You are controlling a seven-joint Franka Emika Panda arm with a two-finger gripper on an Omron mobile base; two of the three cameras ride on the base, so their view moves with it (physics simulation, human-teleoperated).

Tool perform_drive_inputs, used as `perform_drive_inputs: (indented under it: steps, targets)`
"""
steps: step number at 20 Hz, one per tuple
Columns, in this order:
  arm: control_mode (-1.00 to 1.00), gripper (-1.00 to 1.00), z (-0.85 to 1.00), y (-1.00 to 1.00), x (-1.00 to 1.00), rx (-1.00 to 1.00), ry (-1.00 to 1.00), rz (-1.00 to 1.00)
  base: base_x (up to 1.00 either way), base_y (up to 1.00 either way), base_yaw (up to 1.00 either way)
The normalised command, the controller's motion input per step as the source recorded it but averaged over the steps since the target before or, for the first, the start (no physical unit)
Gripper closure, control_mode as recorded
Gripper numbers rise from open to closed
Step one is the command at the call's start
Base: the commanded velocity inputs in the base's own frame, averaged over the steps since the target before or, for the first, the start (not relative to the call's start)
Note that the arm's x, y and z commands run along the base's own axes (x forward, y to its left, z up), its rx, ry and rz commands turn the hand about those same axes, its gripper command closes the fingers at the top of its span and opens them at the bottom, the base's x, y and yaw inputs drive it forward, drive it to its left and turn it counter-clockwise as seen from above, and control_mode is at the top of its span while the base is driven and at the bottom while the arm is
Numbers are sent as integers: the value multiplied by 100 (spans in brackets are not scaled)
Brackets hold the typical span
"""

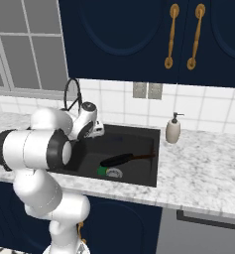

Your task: Pick the pan and sponge and place them into the sink. Then turn on the water.

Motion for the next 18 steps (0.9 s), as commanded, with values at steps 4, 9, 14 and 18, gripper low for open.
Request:
perform_drive_inputs:
  steps: [4,9,14,18]
  targets:
    - [-100,-100,0,-3,35,4,21,-11,0,0,0]
    - [-100,-100,0,0,35,19,7,-8,0,0,0]
    - [-100,-100,0,0,15,15,0,-5,0,0,0]
    - [-100,-100,0,0,33,16,0,-10,0,0,0]
